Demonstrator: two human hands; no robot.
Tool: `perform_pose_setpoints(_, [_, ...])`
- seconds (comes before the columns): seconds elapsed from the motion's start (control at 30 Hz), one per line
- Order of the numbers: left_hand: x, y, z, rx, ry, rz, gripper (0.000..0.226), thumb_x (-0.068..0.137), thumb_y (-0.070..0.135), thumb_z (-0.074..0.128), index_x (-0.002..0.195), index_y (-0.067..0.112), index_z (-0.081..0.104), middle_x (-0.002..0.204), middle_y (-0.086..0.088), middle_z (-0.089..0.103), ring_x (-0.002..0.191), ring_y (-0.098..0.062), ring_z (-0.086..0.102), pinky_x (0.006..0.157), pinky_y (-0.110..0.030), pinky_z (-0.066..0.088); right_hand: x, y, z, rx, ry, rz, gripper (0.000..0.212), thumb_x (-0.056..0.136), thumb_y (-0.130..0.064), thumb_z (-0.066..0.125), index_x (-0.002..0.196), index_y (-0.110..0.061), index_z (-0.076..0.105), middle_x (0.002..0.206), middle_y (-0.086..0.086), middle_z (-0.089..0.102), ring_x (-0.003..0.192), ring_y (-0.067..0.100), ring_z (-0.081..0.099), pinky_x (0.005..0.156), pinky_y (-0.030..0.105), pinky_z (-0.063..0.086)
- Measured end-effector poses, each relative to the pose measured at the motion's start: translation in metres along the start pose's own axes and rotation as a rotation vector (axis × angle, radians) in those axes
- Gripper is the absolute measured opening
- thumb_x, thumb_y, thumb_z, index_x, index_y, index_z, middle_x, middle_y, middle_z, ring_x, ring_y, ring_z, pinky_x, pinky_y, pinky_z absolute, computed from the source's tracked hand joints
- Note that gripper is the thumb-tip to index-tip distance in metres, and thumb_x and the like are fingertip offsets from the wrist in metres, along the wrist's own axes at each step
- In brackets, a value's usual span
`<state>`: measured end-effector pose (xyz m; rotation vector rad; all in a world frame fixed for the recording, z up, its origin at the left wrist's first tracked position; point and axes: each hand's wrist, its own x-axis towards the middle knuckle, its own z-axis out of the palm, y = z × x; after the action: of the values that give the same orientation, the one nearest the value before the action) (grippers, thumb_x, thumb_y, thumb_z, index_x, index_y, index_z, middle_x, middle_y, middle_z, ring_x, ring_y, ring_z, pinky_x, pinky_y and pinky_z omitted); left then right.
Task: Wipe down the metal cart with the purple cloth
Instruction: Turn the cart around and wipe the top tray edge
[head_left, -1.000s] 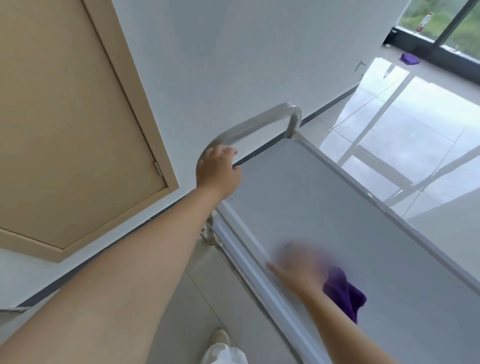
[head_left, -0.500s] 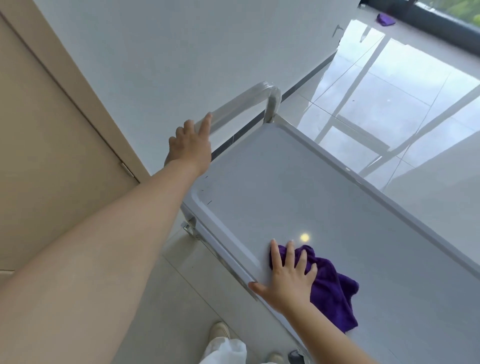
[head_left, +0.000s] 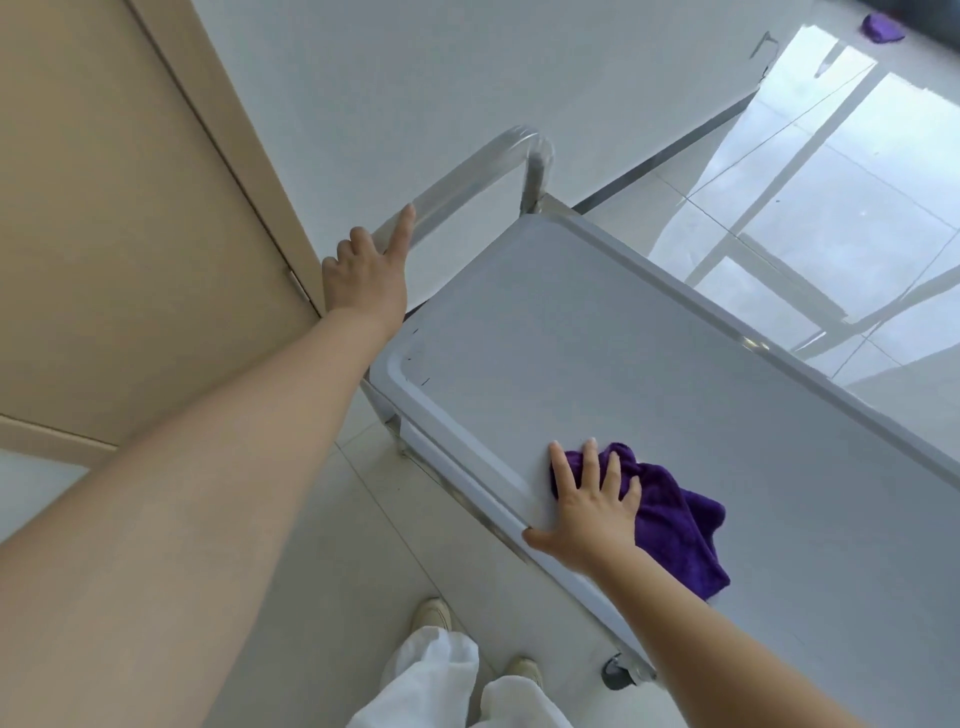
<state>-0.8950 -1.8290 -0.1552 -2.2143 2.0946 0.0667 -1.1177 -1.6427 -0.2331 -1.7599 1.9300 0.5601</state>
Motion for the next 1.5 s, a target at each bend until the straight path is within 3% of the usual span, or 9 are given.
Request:
perform_pose_setpoints(0.17, [-0.051, -0.022, 0.011, -0.056, -0.007, -0.169, 0.087, 0.087, 0.004, 0.046, 0.148, 0.029, -0.01, 0.125, -0.02, 0.035, 0.106, -0.033, 0.043, 0.087, -0.038, 0.036, -0.002, 0.009, -0.004, -0.087, -0.041, -0.106, 0.105, 0.076, -0.063, 0.056, 0.147, -0.034, -0.015, 0.155, 0.009, -0.021, 0.142, 0.038, -0.015, 0.114, 0.055, -0.003])
perform_pose_setpoints(0.43, [-0.155, -0.064, 0.023, -0.053, 0.017, -0.373, 0.083, 0.086, 0.003, 0.044, 0.148, 0.018, -0.009, 0.135, -0.023, 0.026, 0.112, -0.035, 0.037, 0.088, -0.039, 0.035, -0.013, 0.001, 0.005, -0.174, -0.008, -0.314, 0.088, 0.08, -0.081, 0.028, 0.148, -0.037, -0.006, 0.157, 0.006, -0.017, 0.144, 0.033, -0.013, 0.115, 0.051, -0.003])
perform_pose_setpoints(0.57, [-0.207, -0.085, 0.036, 0.154, -0.005, -0.393, 0.078, 0.093, 0.011, 0.038, 0.144, 0.006, -0.02, 0.153, -0.021, -0.011, 0.142, -0.036, 0.004, 0.111, -0.05, 0.016, -0.017, -0.012, 0.009, -0.268, -0.029, -0.414, 0.086, 0.082, -0.078, 0.025, 0.149, -0.036, -0.008, 0.157, 0.006, -0.019, 0.144, 0.033, -0.015, 0.116, 0.051, -0.005])
perform_pose_setpoints(0.77, [-0.268, -0.09, 0.048, 0.174, -0.07, -0.563, 0.078, 0.092, 0.01, 0.037, 0.142, 0.001, -0.022, 0.15, -0.023, -0.023, 0.141, -0.038, -0.016, 0.112, -0.053, -0.003, -0.023, -0.034, 0.013, -0.423, -0.031, -0.545, 0.087, 0.082, -0.079, 0.023, 0.148, -0.035, -0.012, 0.157, 0.006, -0.02, 0.144, 0.033, -0.015, 0.116, 0.051, -0.005])
perform_pose_setpoints(0.9, [-0.294, -0.089, 0.06, 0.14, -0.113, -0.454, 0.075, 0.094, 0.02, 0.035, 0.145, 0.004, -0.018, 0.151, -0.018, -0.026, 0.139, -0.033, -0.025, 0.103, -0.046, -0.024, -0.028, -0.052, 0.017, -0.483, -0.024, -0.62, 0.088, 0.081, -0.079, 0.023, 0.148, -0.035, -0.013, 0.157, 0.006, -0.02, 0.144, 0.033, -0.016, 0.116, 0.05, -0.006])
perform_pose_setpoints(1.0, [-0.309, -0.08, 0.079, -0.031, -0.307, -0.332, 0.065, 0.099, 0.041, 0.024, 0.149, 0.013, -0.007, 0.155, -0.013, -0.016, 0.141, -0.029, -0.022, 0.11, -0.047, -0.018, -0.031, -0.067, 0.019, -0.521, -0.028, -0.677, 0.089, 0.081, -0.079, 0.023, 0.148, -0.034, -0.013, 0.157, 0.006, -0.02, 0.143, 0.033, -0.016, 0.115, 0.05, -0.006])
perform_pose_setpoints(1.13, [-0.328, -0.076, 0.105, -0.322, -0.579, -0.408, 0.083, 0.089, 0.065, 0.031, 0.149, 0.025, -0.01, 0.153, -0.011, -0.024, 0.141, -0.03, -0.022, 0.112, -0.052, -0.008, -0.032, -0.089, 0.021, -0.571, -0.035, -0.74, 0.088, 0.082, -0.078, 0.026, 0.149, -0.034, -0.011, 0.157, 0.006, -0.019, 0.143, 0.034, -0.015, 0.115, 0.05, -0.007])
perform_pose_setpoints(1.27, [-0.34, -0.089, 0.116, -0.323, -0.605, -0.469, 0.101, 0.081, 0.073, 0.04, 0.147, 0.022, -0.019, 0.149, -0.015, -0.032, 0.139, -0.035, -0.025, 0.111, -0.057, -0.002, -0.033, -0.113, 0.025, -0.602, -0.022, -0.797, 0.087, 0.082, -0.077, 0.027, 0.149, -0.034, -0.009, 0.157, 0.007, -0.017, 0.143, 0.034, -0.015, 0.114, 0.05, -0.007])
perform_pose_setpoints(1.5, [-0.348, -0.131, 0.122, -0.329, -0.611, -0.529, 0.103, 0.081, 0.073, 0.038, 0.145, 0.021, -0.023, 0.148, -0.016, -0.034, 0.137, -0.037, -0.027, 0.111, -0.059, 0.0, -0.032, -0.166, 0.025, -0.632, -0.023, -0.873, 0.088, 0.081, -0.078, 0.029, 0.149, -0.035, -0.008, 0.157, 0.006, -0.017, 0.144, 0.033, -0.015, 0.114, 0.05, -0.008])
